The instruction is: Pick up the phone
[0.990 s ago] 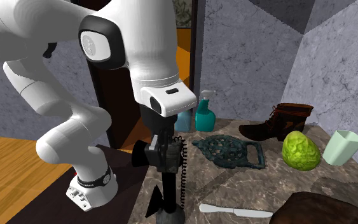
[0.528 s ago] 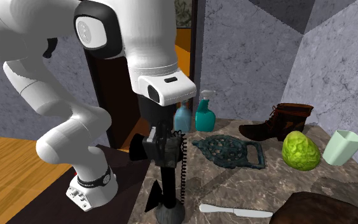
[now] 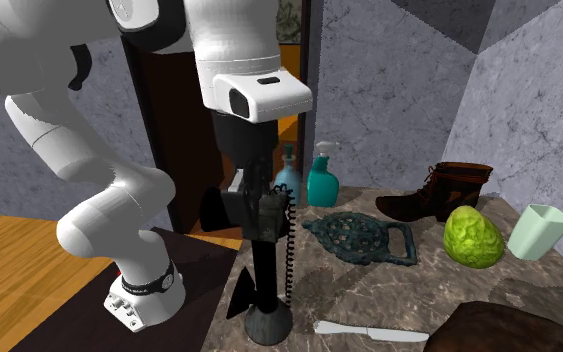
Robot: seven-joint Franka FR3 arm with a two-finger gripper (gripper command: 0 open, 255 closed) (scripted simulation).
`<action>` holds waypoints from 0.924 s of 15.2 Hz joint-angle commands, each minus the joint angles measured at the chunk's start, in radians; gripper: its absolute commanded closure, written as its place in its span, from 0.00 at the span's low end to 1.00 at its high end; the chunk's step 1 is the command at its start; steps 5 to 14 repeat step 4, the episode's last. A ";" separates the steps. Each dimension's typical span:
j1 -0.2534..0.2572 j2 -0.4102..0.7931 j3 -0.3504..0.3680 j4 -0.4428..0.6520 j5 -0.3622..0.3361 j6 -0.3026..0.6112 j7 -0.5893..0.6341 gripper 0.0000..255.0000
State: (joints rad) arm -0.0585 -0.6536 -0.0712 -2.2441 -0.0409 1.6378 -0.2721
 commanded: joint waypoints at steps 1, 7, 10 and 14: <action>0.000 0.006 0.001 0.034 0.001 -0.027 0.000 1.00; 0.001 0.011 0.001 0.053 0.001 -0.041 -0.001 1.00; 0.001 0.011 0.001 0.053 0.001 -0.041 -0.001 1.00; 0.001 0.011 0.001 0.053 0.001 -0.041 -0.001 1.00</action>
